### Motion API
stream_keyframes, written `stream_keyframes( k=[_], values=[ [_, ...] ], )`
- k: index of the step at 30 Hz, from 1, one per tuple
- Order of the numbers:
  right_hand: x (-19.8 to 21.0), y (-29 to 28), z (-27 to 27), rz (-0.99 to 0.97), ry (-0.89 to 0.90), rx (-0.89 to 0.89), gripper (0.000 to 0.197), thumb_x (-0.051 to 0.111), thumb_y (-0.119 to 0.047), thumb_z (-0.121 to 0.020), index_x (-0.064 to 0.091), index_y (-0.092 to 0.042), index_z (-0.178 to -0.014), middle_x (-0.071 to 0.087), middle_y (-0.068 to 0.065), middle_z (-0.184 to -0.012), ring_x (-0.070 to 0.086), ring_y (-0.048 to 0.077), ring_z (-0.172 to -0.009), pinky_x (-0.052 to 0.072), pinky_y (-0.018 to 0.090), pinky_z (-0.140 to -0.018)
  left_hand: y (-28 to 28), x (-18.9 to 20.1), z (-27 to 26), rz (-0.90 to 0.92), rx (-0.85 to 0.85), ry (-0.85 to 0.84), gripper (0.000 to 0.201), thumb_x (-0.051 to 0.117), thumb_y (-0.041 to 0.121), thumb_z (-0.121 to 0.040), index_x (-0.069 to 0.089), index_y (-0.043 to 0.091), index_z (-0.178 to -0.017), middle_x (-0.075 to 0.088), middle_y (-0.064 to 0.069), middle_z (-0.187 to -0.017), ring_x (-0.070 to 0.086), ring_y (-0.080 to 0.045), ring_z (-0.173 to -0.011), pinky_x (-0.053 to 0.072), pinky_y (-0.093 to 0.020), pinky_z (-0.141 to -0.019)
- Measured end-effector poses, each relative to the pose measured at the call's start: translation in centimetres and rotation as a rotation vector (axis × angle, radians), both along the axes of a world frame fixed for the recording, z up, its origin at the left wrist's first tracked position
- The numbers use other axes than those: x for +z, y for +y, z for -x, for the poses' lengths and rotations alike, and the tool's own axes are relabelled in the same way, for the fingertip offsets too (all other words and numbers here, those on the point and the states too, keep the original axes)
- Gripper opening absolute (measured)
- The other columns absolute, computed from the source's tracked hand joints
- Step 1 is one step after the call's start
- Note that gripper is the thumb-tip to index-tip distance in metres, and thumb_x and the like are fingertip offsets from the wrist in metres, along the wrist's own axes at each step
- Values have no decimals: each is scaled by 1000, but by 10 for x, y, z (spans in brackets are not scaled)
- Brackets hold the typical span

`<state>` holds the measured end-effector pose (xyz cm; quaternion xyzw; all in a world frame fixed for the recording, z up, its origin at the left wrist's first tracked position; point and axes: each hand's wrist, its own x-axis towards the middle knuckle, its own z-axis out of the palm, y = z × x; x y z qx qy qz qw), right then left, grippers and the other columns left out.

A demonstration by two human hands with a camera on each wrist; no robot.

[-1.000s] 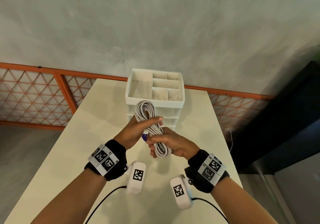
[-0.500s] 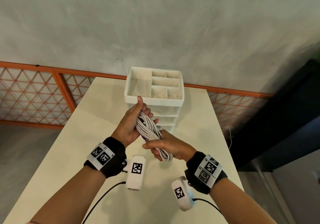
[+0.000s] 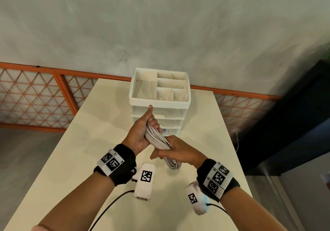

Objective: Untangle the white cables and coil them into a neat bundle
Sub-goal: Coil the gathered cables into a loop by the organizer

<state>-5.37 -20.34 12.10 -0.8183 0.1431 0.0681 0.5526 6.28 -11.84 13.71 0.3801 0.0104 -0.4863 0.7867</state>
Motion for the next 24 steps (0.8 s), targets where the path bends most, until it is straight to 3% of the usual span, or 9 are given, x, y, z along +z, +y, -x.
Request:
stream_keyframes(
  k=[3, 6, 10, 14, 18, 20, 22, 24],
  values=[
    [1, -1, 5, -145, -35, -20, 11, 67, -14, -85, 61, -8, -92, 65, 0, -66, 63, 12, -59, 54, 26, -67, 3, 3, -2, 44, -47, 41, 49, 62, 35, -86, 37, 18, -47, 36, 3, -44, 47, -11, -45, 46, -29, -59],
    [0, 2, 6, -125, -63, -43, 17, 68, -24, -86, 59, -12, -80, 57, 0, -58, 55, 17, -51, 54, 31, -60, 1, 2, -1, 62, -55, 106, 52, 60, 41, -87, 34, 19, -47, 34, 4, -41, 43, -11, -40, 45, -26, -55],
    [-6, 4, 5, -64, -60, -129, 35, 58, -45, -89, 54, -13, -74, 55, -5, -48, 52, 21, -46, 48, 27, -50, -10, -6, 0, 23, -23, 137, 62, 50, 42, -94, 33, 20, -38, 26, 6, -35, 30, -8, -30, 39, -16, -41],
    [-12, 4, 7, -4, -36, -145, 37, 54, -46, -91, 53, -14, -72, 57, -2, -51, 51, 14, -38, 44, 20, -46, -18, -17, -2, -64, -34, 129, 65, 45, 35, -97, 32, 21, -35, 22, 7, -32, 25, -7, -27, 33, -12, -37],
    [-22, -2, 7, 7, 37, -125, 41, 53, -49, -91, 52, -15, -68, 57, 1, -53, 51, 12, -39, 45, 20, -48, -26, -38, -4, -120, -40, 211, 62, 46, 27, -96, 32, 20, -36, 24, 7, -34, 25, -8, -26, 33, -13, -35],
    [-25, -9, 8, -7, 84, -123, 43, 53, -51, -90, 52, -15, -67, 57, 3, -55, 52, 13, -40, 45, 21, -49, -28, -50, -5, -104, -84, 235, 58, 47, 26, -95, 34, 19, -39, 28, 7, -36, 30, -9, -29, 40, -17, -40],
    [-29, -19, 10, -40, 120, -130, 45, 53, -53, -89, 53, -13, -69, 57, 4, -56, 52, 14, -40, 46, 21, -48, -31, -59, -6, -90, -129, 225, 53, 51, 28, -93, 38, 17, -43, 37, 4, -39, 41, -11, -34, 48, -25, -54],
    [-34, -27, 11, -115, 143, -155, 45, 54, -55, -87, 54, -12, -72, 55, 4, -55, 51, 15, -41, 46, 22, -47, -35, -64, -7, -103, -155, 207, 48, 55, 32, -92, 44, 15, -48, 48, 0, -46, 55, -14, -45, 49, -30, -70]
  ],
)
